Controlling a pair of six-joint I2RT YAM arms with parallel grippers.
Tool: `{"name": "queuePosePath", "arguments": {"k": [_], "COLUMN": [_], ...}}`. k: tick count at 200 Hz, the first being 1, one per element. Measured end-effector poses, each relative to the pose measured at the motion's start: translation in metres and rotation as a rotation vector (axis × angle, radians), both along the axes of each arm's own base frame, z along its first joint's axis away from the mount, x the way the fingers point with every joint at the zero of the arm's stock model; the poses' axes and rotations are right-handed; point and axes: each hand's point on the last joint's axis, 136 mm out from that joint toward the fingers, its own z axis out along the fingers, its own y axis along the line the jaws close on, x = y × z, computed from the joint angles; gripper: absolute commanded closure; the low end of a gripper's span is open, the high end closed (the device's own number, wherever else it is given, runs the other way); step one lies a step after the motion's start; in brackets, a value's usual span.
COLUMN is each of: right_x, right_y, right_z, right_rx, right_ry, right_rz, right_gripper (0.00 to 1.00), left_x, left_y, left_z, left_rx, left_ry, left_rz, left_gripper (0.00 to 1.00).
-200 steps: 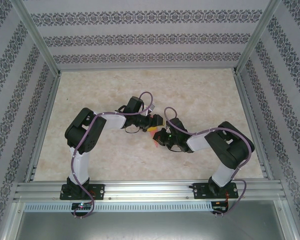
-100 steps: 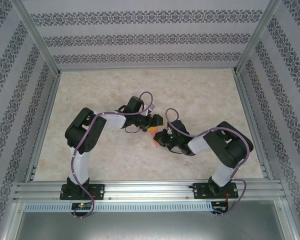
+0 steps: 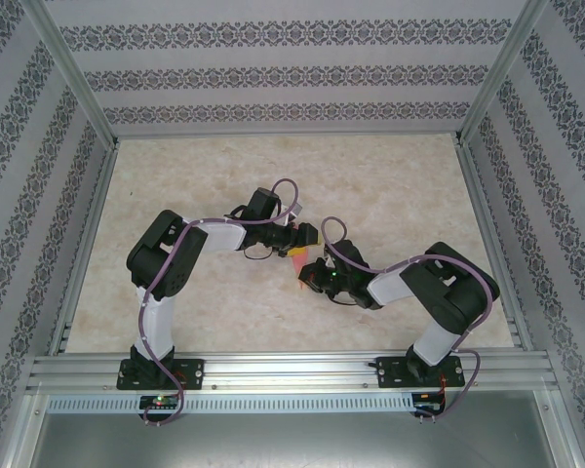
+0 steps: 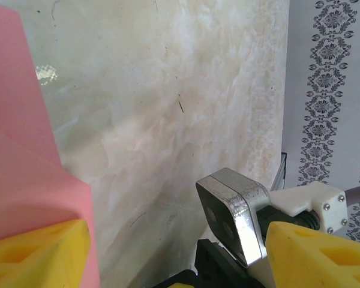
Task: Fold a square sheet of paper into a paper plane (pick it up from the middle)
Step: Fold the wing for the fifth time at the center of the table.
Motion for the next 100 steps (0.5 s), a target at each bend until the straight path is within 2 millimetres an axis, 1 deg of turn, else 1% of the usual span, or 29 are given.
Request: {"name": "queuePosePath", "arguments": {"k": [35,100], "right_x": [-0.002,-0.022], "right_y": [0.0,-0.012], "right_z": [0.0,-0.002], "right_rx": [-0.023,-0.094], "right_ry": [-0.014,0.037], "right_rz": [-0.011,0.003], "right_gripper": [0.96,0.95], "left_x": [0.0,0.0], "left_y": [0.0,0.0], "left_z": [0.0,-0.001], "left_rx": [0.003,0.005], "left_ry": [0.001,-0.001], "left_rz": [-0.002,-0.005], "left_gripper": [0.22,0.22]}}
